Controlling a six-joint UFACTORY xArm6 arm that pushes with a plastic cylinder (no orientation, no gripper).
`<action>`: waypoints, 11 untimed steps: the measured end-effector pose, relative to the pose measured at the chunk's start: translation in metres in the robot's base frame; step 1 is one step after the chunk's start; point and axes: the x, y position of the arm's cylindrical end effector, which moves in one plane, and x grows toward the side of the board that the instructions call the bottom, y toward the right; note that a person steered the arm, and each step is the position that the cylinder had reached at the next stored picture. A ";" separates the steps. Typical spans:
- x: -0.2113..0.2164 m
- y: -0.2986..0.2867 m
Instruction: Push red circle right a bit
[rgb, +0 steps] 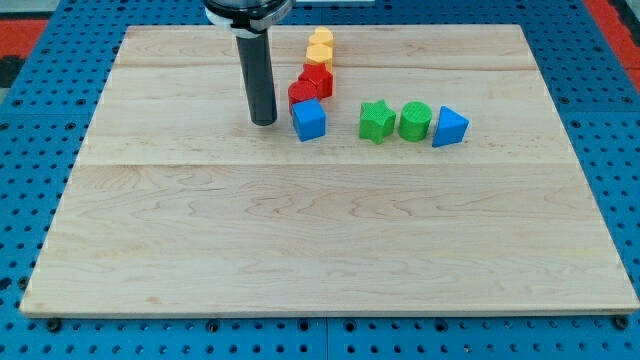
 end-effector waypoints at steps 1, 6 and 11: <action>-0.006 0.018; -0.055 0.010; -0.049 0.021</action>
